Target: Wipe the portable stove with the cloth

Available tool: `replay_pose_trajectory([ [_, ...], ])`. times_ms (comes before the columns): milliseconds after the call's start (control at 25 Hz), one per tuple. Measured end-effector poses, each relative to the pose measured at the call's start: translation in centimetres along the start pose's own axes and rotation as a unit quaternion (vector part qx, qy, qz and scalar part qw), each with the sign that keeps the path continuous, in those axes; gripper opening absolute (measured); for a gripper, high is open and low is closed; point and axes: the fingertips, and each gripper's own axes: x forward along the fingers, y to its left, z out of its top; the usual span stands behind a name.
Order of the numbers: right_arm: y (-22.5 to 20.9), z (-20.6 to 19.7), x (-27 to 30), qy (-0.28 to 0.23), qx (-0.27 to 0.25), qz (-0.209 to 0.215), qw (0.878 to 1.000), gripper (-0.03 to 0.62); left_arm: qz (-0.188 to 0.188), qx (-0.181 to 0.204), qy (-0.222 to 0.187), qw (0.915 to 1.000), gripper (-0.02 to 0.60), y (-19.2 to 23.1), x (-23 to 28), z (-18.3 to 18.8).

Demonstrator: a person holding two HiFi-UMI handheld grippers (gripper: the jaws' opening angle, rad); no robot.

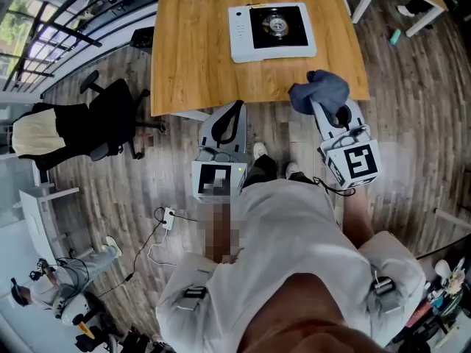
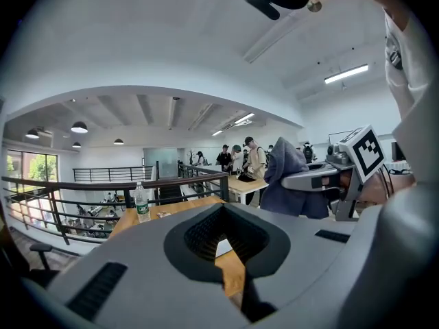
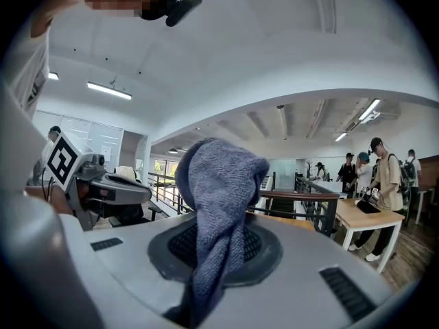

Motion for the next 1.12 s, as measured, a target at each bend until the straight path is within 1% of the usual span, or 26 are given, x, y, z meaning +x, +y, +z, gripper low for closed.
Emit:
replay_pose_trajectory([
  [280, 0.3, 1.0, 5.7, 0.009, -0.005, -0.027, 1.0, 0.054, -0.029, 0.002, -0.014, 0.9995, 0.02, 5.4, 3.1, 0.8],
  [520, -0.2, 0.8, 8.8, 0.025, 0.001, -0.061, 0.998, 0.054, -0.058, 0.0, -0.021, 0.9981, 0.02, 8.6, 5.5, 0.9],
  [640, -0.4, 1.1, 10.2, 0.024, 0.011, -0.075, 0.997, 0.054, -0.068, -0.005, -0.023, 0.9974, 0.02, 9.8, 6.7, 1.0],
  [920, -2.5, 1.5, 12.5, 0.027, 0.01, -0.091, 0.995, 0.054, -0.093, -0.009, -0.024, 0.9954, 0.02, 10.4, 10.2, 1.5],
  [1120, -5.0, 0.9, 14.2, 0.023, 0.019, -0.082, 0.996, 0.054, -0.09, -0.004, -0.017, 0.9957, 0.02, 10.3, 13.2, 1.4],
])
